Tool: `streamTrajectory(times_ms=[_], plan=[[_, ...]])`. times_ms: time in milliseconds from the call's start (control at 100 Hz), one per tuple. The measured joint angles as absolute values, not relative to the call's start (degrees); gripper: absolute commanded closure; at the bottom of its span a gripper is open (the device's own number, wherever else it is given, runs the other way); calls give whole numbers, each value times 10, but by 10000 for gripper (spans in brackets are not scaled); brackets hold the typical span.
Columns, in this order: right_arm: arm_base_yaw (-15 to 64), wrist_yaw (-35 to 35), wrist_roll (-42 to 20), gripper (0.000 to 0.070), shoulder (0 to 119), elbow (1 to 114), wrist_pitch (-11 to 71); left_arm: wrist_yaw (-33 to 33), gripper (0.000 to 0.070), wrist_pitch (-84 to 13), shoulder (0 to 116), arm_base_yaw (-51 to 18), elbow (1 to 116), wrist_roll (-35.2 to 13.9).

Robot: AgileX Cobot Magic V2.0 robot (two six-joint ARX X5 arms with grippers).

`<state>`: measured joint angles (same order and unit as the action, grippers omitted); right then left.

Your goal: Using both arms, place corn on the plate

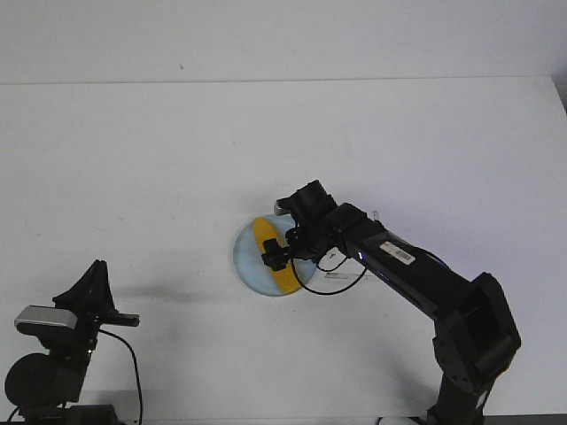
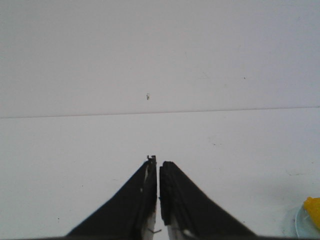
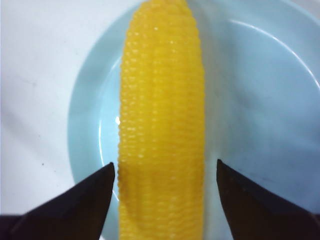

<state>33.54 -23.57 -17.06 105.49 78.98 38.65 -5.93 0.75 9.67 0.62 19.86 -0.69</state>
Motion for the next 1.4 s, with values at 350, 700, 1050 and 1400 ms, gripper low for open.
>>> streamTrajectory(times_ms=[350, 700, 1050, 1400], plan=[[326, -99, -132, 327, 988, 809, 371, -59, 699, 8, 97, 6, 199, -7], [309, 45, -43, 584, 924, 802, 360, -59, 699, 8, 97, 6, 199, -7], [214, 2, -21, 683, 765, 591, 206, -59, 699, 8, 97, 6, 199, -6], [71, -41, -14, 684, 575, 404, 100, -59, 699, 8, 97, 6, 199, -6]])
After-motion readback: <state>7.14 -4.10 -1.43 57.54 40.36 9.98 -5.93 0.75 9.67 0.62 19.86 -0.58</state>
